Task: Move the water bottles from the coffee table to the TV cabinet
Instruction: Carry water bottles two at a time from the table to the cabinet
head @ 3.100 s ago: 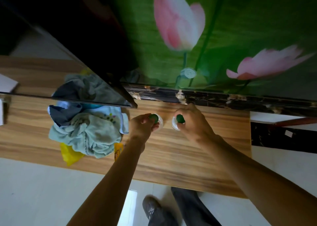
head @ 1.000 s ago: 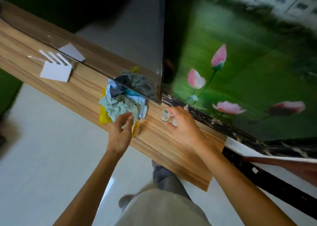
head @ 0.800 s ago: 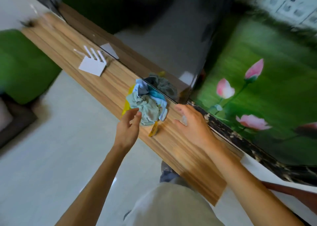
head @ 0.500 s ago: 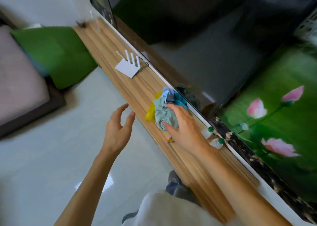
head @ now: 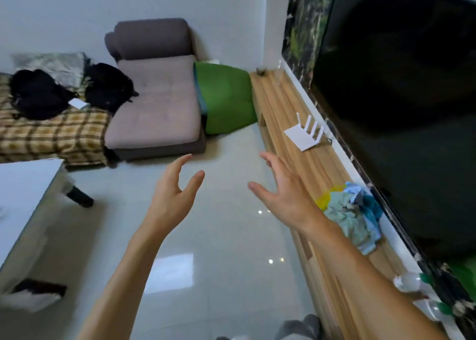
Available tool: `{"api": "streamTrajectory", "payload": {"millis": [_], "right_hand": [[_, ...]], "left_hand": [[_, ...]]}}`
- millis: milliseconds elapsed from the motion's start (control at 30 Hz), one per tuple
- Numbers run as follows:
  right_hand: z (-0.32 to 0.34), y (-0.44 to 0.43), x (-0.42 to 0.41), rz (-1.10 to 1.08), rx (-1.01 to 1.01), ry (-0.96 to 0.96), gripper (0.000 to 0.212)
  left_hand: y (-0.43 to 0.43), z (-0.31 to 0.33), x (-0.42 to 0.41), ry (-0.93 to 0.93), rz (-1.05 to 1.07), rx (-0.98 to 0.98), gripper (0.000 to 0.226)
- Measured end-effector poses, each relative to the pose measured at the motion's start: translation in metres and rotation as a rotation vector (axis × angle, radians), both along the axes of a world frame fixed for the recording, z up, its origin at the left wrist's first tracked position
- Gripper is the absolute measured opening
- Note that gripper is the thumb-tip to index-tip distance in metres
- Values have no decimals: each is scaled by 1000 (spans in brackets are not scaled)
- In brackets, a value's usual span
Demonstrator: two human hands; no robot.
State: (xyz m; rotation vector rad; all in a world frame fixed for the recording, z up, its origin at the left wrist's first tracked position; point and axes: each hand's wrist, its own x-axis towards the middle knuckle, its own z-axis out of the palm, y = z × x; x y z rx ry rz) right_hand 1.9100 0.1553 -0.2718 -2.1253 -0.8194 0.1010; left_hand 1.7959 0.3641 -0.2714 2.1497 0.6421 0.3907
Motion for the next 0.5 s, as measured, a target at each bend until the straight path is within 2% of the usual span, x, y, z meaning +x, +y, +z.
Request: {"api": "streamTrajectory", "payload": {"millis": [500], "right_hand": [[47, 241, -151, 574, -16, -69, 63]], "left_hand": [[119, 28, -255, -107, 564, -8, 54]]}}
